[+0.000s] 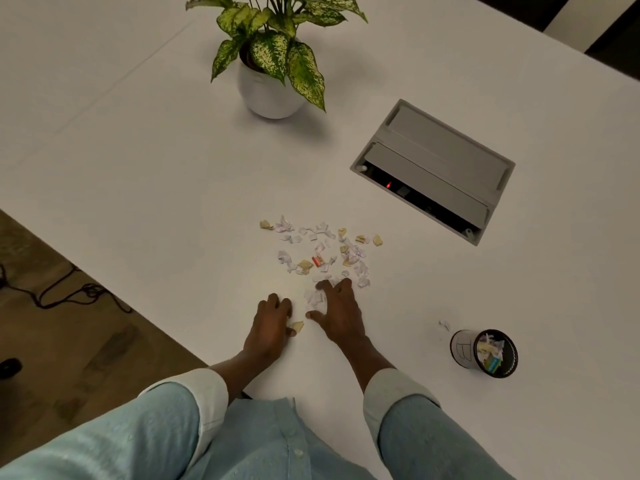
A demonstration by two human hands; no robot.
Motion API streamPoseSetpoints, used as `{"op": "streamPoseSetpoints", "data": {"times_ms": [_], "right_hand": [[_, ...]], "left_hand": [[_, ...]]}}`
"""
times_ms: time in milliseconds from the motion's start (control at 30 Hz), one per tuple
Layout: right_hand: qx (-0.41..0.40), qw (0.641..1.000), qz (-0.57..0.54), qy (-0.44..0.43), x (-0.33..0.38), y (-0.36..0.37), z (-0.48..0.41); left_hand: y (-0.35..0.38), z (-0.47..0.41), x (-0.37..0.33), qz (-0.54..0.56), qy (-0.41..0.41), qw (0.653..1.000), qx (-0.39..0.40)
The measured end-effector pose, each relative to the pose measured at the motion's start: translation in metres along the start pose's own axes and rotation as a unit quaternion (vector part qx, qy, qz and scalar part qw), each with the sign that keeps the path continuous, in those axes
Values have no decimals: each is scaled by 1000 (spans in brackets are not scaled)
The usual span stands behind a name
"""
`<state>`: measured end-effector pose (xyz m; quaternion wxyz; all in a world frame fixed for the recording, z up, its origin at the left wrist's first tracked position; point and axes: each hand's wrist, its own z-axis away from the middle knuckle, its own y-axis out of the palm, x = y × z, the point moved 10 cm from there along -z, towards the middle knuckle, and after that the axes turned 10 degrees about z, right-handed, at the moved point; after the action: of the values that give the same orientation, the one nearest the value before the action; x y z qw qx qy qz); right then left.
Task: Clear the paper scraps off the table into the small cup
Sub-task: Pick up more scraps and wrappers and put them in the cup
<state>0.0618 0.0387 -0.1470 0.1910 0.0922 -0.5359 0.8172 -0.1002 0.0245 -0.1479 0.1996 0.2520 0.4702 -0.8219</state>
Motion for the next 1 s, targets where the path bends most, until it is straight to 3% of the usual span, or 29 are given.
{"op": "streamPoseSetpoints", "data": {"times_ms": [300, 500, 700, 1000], "right_hand": [[-40, 999, 15, -26, 3, 5, -4], [-60, 993, -70, 75, -38, 4, 14], [-114, 954, -178, 211, -119, -16, 65], [-221, 856, -346, 315, -190, -86, 157]], "left_hand": [[1, -9, -17, -10, 43, 999, -6], [-1, -18, -14, 41, 5, 999, 0], [-2, -19, -33, 110, 0, 994, -25], [47, -18, -155, 189, 110, 975, 32]]}}
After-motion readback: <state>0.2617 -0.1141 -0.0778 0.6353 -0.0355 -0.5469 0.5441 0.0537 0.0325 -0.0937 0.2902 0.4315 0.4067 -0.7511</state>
